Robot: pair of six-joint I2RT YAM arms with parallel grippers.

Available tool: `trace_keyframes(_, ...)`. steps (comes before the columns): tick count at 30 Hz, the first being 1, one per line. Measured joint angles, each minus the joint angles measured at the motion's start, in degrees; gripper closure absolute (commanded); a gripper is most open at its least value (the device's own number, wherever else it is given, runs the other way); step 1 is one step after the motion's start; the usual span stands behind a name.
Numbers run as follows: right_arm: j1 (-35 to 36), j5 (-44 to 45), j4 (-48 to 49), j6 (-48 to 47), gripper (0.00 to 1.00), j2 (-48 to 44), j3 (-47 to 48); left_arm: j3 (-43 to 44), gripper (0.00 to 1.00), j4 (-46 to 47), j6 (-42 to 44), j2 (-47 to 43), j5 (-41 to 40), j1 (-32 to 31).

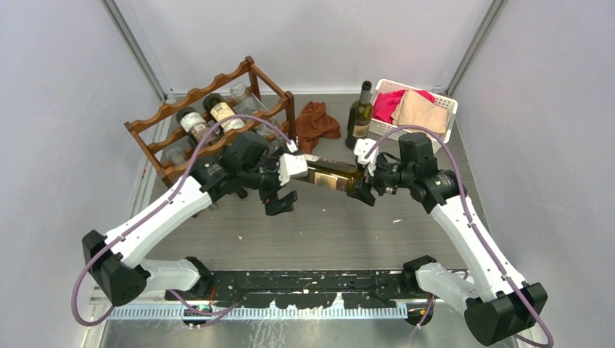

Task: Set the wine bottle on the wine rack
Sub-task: Pick up the wine bottle from the center of the board, then place the wine bottle in the wine rack.

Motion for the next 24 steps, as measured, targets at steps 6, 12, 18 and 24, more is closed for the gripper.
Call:
trace_keyframes(6, 0.11, -0.68, -0.35, 4.33, 0.99, 0.07, -0.37, 13.9, 0.14, -0.72, -12.33, -0.63, -7.15, 4.39)
trace_keyframes(12, 4.52, -0.28, 2.38, 12.83, 0.99, 2.56, -0.39, 30.18, 0.32, -7.37, -19.21, 3.08, -16.22, 11.08)
trace_keyframes(18, 12.2, 0.22, 9.51, 22.51, 0.99, 5.6, -0.42, 32.76, 0.37, -19.45, -17.53, 7.04, -27.19, 14.29)
trace_keyframes(24, 17.75, 0.31, 16.2, 29.57, 0.99, 10.21, -0.39, 32.61, 0.42, -25.73, -10.1, 7.85, -31.3, 19.87)
